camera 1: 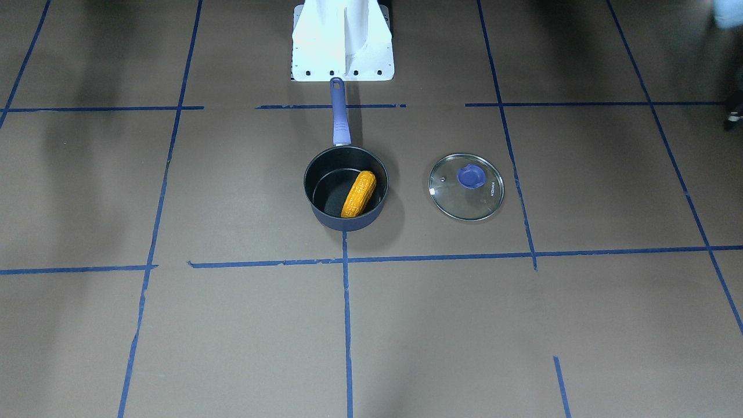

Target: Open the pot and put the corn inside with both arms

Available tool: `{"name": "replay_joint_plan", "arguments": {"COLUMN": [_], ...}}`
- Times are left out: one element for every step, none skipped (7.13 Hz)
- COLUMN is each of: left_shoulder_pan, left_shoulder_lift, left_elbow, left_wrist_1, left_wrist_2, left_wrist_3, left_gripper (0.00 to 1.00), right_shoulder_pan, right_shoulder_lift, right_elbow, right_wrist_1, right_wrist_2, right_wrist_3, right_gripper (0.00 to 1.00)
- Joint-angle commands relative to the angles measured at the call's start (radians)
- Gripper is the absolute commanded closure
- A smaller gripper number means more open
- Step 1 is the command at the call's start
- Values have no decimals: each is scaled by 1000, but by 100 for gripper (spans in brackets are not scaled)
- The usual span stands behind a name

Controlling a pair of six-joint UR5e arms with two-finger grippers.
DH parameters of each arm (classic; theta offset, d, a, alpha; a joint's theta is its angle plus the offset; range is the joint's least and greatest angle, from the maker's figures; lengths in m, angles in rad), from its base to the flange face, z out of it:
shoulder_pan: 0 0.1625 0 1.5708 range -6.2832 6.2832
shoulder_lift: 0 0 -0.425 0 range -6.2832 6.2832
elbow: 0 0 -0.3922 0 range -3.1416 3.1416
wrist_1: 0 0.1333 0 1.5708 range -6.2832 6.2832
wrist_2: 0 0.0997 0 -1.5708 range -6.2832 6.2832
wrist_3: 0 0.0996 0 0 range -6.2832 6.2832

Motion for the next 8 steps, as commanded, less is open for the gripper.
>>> {"name": "replay_joint_plan", "arguments": {"left_shoulder_pan": [-74, -74, -74, -74, -74, -74, -74, -74], "left_shoulder_lift": [-10, 14, 17, 20, 20, 20, 23, 25], "left_elbow": [94, 102, 135, 149, 151, 152, 134, 129], "left_wrist_1": [16, 20, 18, 9, 6, 7, 7, 6], "left_wrist_2": [-97, -102, -105, -105, -101, -96, -91, -91], "left_wrist_3": [58, 42, 6, 4, 1, -1, 1, 5], "left_gripper": [0, 0, 0, 0, 0, 0, 0, 0], "right_shoulder_pan": [126, 128, 128, 128, 128, 126, 126, 126], "right_shoulder_lift": [-25, -26, -33, -32, -33, -32, -30, -32], "right_elbow": [-145, -151, -152, -175, -178, -178, -181, -181], "right_wrist_1": [-48, -48, -46, -43, -45, -43, -43, -43], "right_wrist_2": [10, 10, -1, -1, 1, -1, -2, -2], "right_wrist_3": [-320, -341, -329, -326, -324, -324, -322, -321], "right_gripper": [0, 0, 0, 0, 0, 0, 0, 0]}}
